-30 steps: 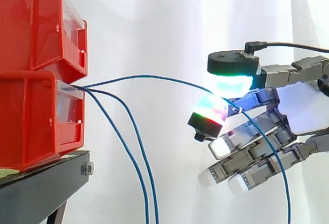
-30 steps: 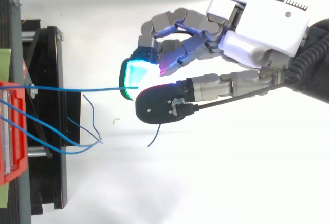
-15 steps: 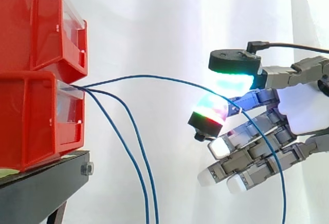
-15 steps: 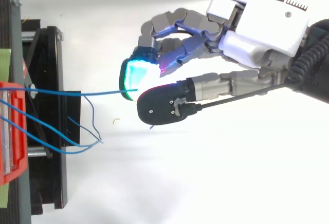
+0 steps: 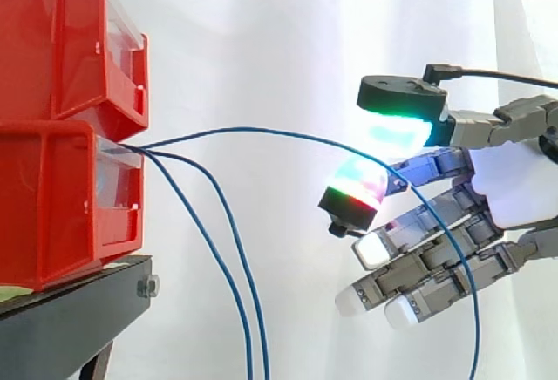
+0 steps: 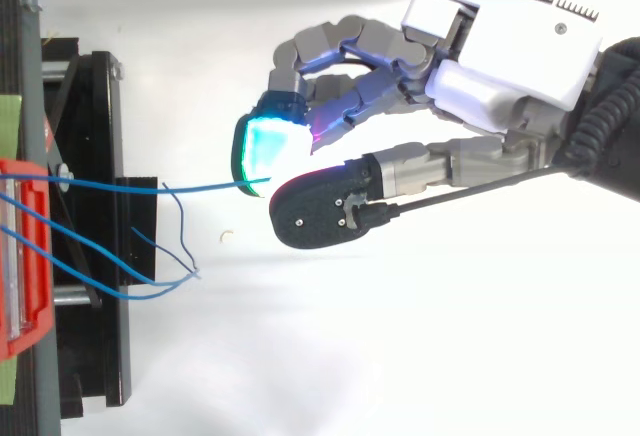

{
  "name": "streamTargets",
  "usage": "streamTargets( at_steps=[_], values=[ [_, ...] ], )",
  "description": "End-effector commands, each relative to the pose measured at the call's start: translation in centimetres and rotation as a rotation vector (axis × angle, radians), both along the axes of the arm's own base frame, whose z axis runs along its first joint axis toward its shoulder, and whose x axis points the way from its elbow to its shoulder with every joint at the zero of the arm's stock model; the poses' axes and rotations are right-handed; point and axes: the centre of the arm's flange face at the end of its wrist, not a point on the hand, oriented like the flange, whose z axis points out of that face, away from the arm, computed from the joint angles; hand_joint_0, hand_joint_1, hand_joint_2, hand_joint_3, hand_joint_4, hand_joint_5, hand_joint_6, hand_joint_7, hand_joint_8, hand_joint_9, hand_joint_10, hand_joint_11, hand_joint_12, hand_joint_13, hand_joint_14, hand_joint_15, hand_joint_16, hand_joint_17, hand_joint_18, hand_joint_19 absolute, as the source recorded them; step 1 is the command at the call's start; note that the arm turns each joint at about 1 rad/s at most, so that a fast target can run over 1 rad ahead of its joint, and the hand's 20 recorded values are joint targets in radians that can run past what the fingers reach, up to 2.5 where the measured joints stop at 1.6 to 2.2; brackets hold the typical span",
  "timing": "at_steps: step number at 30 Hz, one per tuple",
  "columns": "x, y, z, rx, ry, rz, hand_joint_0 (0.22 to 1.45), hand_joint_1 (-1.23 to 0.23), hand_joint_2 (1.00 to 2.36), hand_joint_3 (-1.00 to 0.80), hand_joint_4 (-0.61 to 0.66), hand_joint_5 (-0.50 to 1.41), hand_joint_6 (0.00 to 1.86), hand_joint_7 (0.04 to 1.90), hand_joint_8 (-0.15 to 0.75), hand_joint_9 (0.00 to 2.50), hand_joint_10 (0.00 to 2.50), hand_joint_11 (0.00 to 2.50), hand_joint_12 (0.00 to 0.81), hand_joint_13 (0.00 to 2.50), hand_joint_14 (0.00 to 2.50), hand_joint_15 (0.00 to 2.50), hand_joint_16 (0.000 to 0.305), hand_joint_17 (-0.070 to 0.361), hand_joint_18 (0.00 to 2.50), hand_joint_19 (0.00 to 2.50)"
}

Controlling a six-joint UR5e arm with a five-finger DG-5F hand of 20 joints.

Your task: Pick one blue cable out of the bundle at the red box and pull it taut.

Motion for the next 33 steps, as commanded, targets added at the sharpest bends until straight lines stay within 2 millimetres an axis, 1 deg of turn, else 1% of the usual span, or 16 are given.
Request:
streamTargets(
  at_steps=[1,2,5,6,9,12,16,19,21,24,33],
  values=[
    [0.0,0.01,-0.01,0.0,0.0,0.0,0.47,-0.7,1.0,-0.5,-0.08,-0.13,0.83,1.11,0.234,0.82,0.01,0.56,0.322,0.36,0.01,0.2,0.047,0.106,0.42,0.38],
    [0.03,0.02,0.05,0.0,-0.001,0.0,0.47,-0.7,1.0,-0.5,-0.07,-0.13,0.83,1.11,0.231,0.82,0.01,0.57,0.322,0.37,0.01,0.2,0.047,0.106,0.42,0.38],
    [0.02,0.02,-0.01,0.0,-0.001,0.0,0.48,-0.76,1.0,-0.5,-0.06,-0.13,0.83,1.13,0.233,0.82,0.01,0.59,0.319,0.37,0.01,0.2,0.047,0.105,0.42,0.38],
    [0.02,0.02,-0.01,0.0,-0.001,0.0,0.5,-0.78,1.0,-0.5,-0.06,-0.13,0.83,1.15,0.227,0.82,0.02,0.59,0.31,0.37,0.01,0.2,0.045,0.101,0.42,0.38],
    [0.0,0.01,-0.01,0.0,0.0,0.0,0.55,-0.8,1.0,-0.5,-0.06,-0.13,0.84,1.17,0.214,0.82,0.01,0.59,0.296,0.38,0.01,0.21,0.042,0.094,0.42,0.39],
    [0.0,0.01,-0.01,0.0,0.0,0.0,0.6,-0.8,1.01,-0.41,-0.06,-0.13,0.84,1.19,0.207,0.83,0.02,0.6,0.288,0.39,0.01,0.22,0.04,0.09,0.43,0.39],
    [0.0,0.01,-0.01,0.0,0.0,0.0,0.61,-0.8,1.01,-0.33,-0.07,-0.12,0.85,1.19,0.215,0.87,0.01,0.65,0.286,0.42,0.01,0.22,0.04,0.09,0.46,0.38],
    [0.02,0.02,-0.01,0.0,-0.001,0.0,0.6,-0.77,1.01,-0.27,-0.08,-0.12,0.86,1.2,0.219,0.91,0.01,0.69,0.287,0.44,0.01,0.23,0.04,0.09,0.48,0.4],
    [0.0,0.01,-0.01,0.0,0.0,0.0,0.59,-0.74,1.01,-0.24,-0.09,-0.12,0.86,1.17,0.245,0.96,0.01,0.67,0.317,0.47,0.01,0.23,0.046,0.103,0.53,0.37],
    [0.0,0.01,-0.01,0.0,0.0,0.0,0.59,-0.7,1.01,-0.21,-0.1,-0.11,0.86,1.16,0.258,0.97,0.01,0.67,0.332,0.48,0.01,0.23,0.049,0.111,0.55,0.36],
    [0.0,0.01,-0.01,0.0,0.0,0.0,0.59,-0.57,1.0,-0.2,-0.11,-0.11,0.86,1.14,0.263,0.98,0.01,0.65,0.347,0.47,0.01,0.23,0.052,0.118,0.52,0.37]
  ],
)
